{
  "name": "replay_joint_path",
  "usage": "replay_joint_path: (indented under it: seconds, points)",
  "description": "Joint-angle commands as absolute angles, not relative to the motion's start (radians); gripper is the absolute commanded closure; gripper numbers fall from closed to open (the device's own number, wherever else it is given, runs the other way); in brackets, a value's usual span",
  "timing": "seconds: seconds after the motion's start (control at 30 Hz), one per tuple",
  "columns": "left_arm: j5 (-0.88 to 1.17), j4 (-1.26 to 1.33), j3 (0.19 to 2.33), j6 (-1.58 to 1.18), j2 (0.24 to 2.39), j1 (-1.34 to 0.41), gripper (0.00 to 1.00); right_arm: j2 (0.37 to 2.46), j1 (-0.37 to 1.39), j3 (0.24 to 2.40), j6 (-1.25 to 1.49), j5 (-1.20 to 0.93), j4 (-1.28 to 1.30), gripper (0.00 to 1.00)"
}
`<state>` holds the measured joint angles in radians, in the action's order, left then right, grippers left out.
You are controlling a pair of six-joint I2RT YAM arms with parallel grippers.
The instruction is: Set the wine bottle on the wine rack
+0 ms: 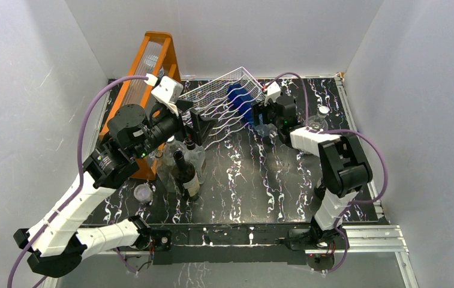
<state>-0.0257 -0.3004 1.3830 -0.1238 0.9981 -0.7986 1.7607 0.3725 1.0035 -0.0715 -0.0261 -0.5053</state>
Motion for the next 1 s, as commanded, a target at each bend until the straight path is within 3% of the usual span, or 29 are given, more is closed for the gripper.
replay_joint_path:
  seconds: [0.0, 0.17, 0.57, 0.77, 0.87, 0.97]
  points:
    - [-0.015, -0.3, 1.411, -0.122, 0.966, -0.795, 0.03, 1.613, 0.367, 0.997, -0.03, -0.023, -0.49, 0.13]
    - [-0.021, -0.312, 1.412, -0.109, 0.958, -0.795, 0.03, 1.508, 0.368, 1.025, 0.0, -0.012, -0.32, 0.13]
    - [-0.012, -0.362, 1.383, -0.086, 0.947, -0.795, 0.02, 1.299, 0.367, 1.324, 0.106, 0.115, 0.356, 0.13]
    - [-0.012, -0.383, 1.359, -0.062, 0.946, -0.795, 0.02, 1.25, 0.368, 1.387, 0.107, -0.189, 0.558, 0.15]
    - [-0.029, -0.385, 1.382, -0.064, 0.975, -0.795, 0.02, 1.218, 0.376, 1.34, 0.099, -0.377, 0.535, 0.16]
    - [-0.077, -0.38, 1.416, -0.063, 1.009, -0.795, 0.02, 1.183, 0.444, 1.277, 0.134, -0.404, 0.447, 0.16]
